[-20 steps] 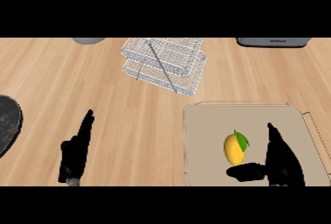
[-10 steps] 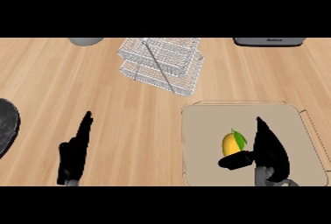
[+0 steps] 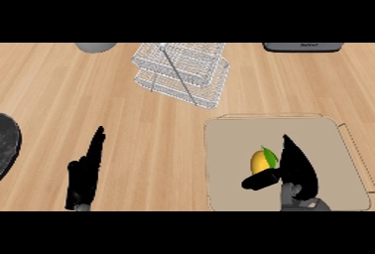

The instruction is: Pick the lemon from the tray and place it in the tiered basket

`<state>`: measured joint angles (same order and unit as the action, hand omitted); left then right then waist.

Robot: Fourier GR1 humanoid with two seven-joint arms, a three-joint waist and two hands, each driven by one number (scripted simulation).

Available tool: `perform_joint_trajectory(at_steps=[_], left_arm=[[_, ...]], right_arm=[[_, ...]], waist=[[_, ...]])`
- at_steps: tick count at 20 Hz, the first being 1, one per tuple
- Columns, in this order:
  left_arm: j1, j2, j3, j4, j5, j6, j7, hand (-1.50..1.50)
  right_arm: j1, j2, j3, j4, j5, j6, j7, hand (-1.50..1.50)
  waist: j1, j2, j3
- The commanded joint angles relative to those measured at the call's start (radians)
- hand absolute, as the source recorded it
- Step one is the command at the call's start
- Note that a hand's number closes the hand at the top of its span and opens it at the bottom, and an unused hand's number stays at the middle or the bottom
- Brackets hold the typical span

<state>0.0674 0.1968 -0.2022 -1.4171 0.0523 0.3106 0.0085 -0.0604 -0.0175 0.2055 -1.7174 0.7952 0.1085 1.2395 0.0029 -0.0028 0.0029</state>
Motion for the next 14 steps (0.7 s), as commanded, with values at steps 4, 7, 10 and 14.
perform_joint_trajectory(at_steps=[4, 7, 10, 14], left_arm=[[-0.028, -0.001, 0.021, 0.05, 0.007, -0.023, 0.021, 0.0], [0.01, -0.008, 0.019, 0.016, 0.008, -0.031, 0.009, 0.0], [0.066, 0.0, 0.004, -0.018, -0.012, -0.037, -0.002, 0.0], [-0.012, -0.036, 0.031, 0.099, -0.024, -0.021, -0.043, 0.0]], right_arm=[[-0.073, 0.017, -0.025, 0.096, -0.006, 0.017, 0.193, 1.5], [0.0, 0.017, 0.003, 0.052, 0.027, -0.022, 0.136, 1.5], [0.057, 0.017, 0.047, 0.062, 0.041, -0.064, 0.057, 1.5], [0.003, 0.016, 0.051, 0.135, 0.141, -0.019, -0.002, 1.5]], waist=[[0.002, 0.006, -0.003], [-0.001, 0.002, -0.003], [-0.001, 0.002, -0.003], [-0.005, 0.004, -0.003]])
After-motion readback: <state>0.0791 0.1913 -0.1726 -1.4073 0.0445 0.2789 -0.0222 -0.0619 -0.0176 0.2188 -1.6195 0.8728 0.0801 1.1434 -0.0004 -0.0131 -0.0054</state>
